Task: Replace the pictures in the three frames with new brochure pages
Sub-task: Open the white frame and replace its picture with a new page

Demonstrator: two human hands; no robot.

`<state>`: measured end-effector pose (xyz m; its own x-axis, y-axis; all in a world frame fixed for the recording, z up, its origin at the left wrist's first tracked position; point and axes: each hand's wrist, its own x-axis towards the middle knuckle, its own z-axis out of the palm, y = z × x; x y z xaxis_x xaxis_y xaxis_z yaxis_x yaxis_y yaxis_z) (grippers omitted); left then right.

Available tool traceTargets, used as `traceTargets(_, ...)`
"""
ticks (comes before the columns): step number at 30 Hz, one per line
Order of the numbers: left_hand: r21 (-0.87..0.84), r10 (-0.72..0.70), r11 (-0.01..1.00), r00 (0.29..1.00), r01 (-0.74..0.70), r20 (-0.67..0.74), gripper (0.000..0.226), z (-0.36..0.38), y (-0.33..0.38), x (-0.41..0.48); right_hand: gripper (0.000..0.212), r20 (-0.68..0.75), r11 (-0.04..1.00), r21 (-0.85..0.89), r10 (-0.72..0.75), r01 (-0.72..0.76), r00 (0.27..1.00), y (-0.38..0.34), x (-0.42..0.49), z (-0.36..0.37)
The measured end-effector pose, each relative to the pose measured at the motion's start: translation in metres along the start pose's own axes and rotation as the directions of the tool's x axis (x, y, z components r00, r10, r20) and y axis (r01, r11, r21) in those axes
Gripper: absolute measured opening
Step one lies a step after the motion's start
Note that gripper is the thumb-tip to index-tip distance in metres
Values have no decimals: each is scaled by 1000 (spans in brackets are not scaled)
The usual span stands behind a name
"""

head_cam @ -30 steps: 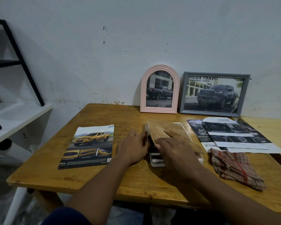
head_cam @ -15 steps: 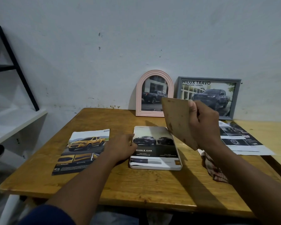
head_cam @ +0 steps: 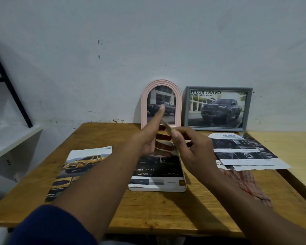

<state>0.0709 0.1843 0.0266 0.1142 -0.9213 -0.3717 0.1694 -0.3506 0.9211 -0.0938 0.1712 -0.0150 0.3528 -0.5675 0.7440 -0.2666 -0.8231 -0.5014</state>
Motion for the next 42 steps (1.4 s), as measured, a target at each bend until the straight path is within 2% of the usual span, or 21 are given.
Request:
traceTargets(1, 25, 0, 1000, 1000, 0, 2, 95, 1, 4, -1, 36, 37, 1000, 25, 4, -5, 999, 1, -2, 0)
traceTargets(3, 140, 31, 990, 997, -21, -75, 65, 6, 9, -2, 41, 104, 997, 62, 29, -36, 994, 4, -4, 0)
traceTargets(6, 242, 93, 970, 970, -37, -226, 15, 10, 6, -4, 40, 78, 986, 32, 162, -165, 984, 20, -5, 1)
traceTargets(9, 226, 117, 973, 955, -54, -272, 2, 6, 3, -7, 34, -15, 925, -26, 379, -379, 925, 41, -5, 0)
traceTargets(11, 175, 129, 981, 951, -81, -280, 4, 3, 4, -8, 47, 35, 801, 26, 598, -599, 801, 49, -2, -5)
traceTargets(13, 118, 139, 987, 945, -109, -294, 9, 1, 5, -8, 55, 160, 634, 133, 745, -762, 648, 52, 0, -13)
traceTargets(15, 84, 148, 988, 943, -128, -298, 8, 0, 7, -6, 55, 326, 474, 223, 788, -852, 523, 53, 1, -18)
traceTargets(17, 81, 150, 988, 946, -132, -286, 9, 2, 9, -3, 55, 452, 387, 239, 767, -890, 455, 50, 2, -19)
traceTargets(22, 131, 152, 984, 952, -121, -266, 16, 11, 8, -1, 43, 509, 384, 205, 744, -900, 433, 42, 2, -16)
traceTargets(29, 291, 180, 953, 933, -87, -311, 10, 8, 13, -8, 39, 537, 439, 133, 722, -889, 437, 31, -2, 3)
traceTargets(34, 336, 227, 935, 917, -111, -327, 11, -2, 21, -15, 45, 585, 464, 85, 693, -882, 421, 21, 1, 11)
traceTargets(37, 299, 240, 944, 912, -140, -333, 9, -11, 24, -18, 40, 568, 454, 136, 693, -880, 445, 21, 2, 13)
traceTargets(40, 179, 230, 967, 920, -180, -318, 8, -16, 22, -17, 38, 501, 489, 140, 715, -861, 488, 24, 8, 11)
traceTargets(42, 79, 212, 977, 929, -198, -303, 8, -15, 19, -12, 39, 493, 446, 160, 737, -881, 462, 30, 15, 5)
